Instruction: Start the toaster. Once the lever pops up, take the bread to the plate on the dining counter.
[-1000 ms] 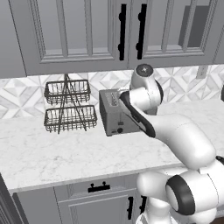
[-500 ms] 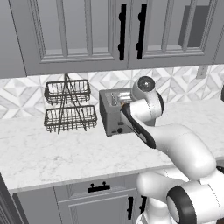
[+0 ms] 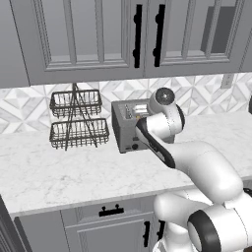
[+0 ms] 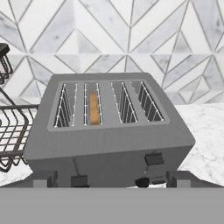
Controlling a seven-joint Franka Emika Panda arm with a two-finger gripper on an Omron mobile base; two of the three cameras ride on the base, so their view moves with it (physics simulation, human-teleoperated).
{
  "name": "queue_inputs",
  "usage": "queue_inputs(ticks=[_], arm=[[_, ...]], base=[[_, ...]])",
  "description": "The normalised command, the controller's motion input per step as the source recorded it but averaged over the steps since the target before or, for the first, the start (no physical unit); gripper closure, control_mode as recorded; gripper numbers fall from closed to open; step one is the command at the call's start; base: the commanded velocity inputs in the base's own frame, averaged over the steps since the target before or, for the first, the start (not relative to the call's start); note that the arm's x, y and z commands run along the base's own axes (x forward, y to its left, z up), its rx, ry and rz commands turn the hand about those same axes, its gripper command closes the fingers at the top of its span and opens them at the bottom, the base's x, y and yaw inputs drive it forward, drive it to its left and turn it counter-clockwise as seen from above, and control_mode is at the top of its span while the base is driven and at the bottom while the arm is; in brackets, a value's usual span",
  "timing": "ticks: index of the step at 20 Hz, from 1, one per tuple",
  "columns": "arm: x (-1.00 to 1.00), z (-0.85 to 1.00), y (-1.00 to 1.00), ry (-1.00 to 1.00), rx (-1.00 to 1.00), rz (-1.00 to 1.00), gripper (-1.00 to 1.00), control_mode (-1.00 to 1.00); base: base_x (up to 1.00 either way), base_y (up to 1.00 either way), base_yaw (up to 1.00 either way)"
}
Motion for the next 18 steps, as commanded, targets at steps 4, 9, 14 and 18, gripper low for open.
queue_inputs(ticks=[4,9,14,18], arm=[[0.0,0.0,0.0,0.0,0.0,0.0,-1.0,-1.0],[0.0,0.0,0.0,0.0,0.0,0.0,-1.0,-1.0],[0.0,0.0,0.0,0.0,0.0,0.0,-1.0,-1.0],[0.0,0.0,0.0,0.0,0.0,0.0,-1.0,-1.0]], base=[[0.0,0.0,0.0],[0.0,0.0,0.0],[0.0,0.0,0.0],[0.0,0.0,0.0]])
